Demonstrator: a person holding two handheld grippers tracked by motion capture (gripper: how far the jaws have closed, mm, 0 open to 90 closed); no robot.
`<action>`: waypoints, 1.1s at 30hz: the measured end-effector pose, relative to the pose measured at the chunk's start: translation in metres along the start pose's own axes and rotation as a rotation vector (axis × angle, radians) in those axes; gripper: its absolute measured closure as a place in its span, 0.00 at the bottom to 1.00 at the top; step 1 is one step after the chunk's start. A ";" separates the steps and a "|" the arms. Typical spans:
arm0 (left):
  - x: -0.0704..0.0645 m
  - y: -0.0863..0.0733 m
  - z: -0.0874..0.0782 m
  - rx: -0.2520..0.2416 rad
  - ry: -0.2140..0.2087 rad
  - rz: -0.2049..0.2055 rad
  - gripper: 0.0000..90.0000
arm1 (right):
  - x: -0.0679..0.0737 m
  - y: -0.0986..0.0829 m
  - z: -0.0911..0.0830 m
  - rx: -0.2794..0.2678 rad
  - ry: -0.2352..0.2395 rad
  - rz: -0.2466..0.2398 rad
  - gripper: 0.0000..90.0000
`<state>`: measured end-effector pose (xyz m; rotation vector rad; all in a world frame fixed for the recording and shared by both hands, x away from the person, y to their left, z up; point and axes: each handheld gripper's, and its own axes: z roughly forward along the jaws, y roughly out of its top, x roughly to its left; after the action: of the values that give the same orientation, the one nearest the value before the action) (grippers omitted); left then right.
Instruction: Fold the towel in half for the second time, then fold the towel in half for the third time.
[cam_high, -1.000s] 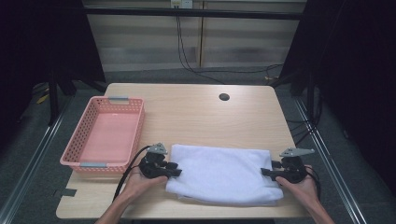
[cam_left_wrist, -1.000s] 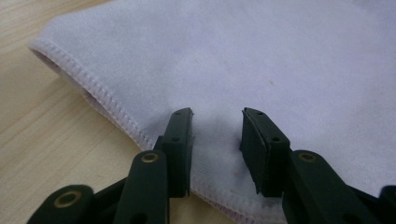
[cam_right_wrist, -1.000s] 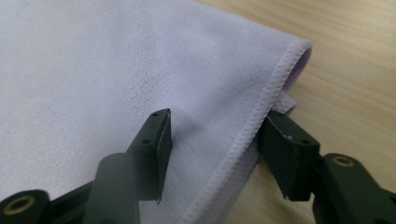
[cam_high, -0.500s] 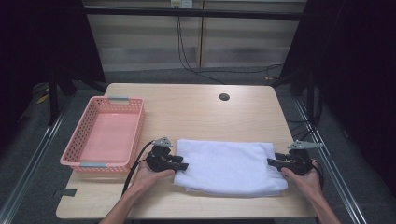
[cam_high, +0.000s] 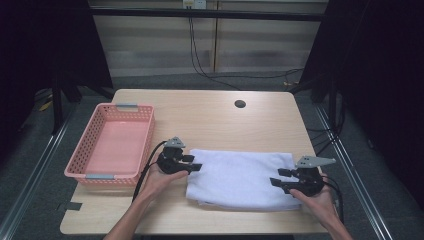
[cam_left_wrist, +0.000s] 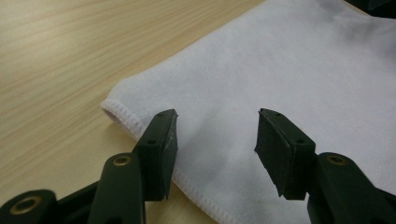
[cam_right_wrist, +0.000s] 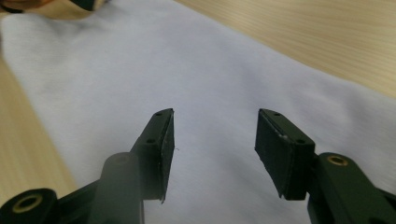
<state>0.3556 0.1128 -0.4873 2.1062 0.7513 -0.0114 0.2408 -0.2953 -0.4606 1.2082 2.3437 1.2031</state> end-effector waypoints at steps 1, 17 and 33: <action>0.000 0.000 0.000 -0.004 -0.003 0.000 0.55 | 0.005 0.002 0.002 0.000 0.012 -0.009 0.53; -0.003 -0.006 0.008 0.049 -0.001 0.021 0.57 | 0.089 0.028 0.065 0.061 0.242 -0.161 0.43; -0.009 -0.006 -0.007 -0.003 0.015 -0.004 0.57 | 0.145 0.043 0.125 0.141 0.387 -0.238 0.40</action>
<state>0.3429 0.1159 -0.4852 2.1035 0.7641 0.0031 0.2409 -0.1005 -0.4851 0.7526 2.7967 1.2996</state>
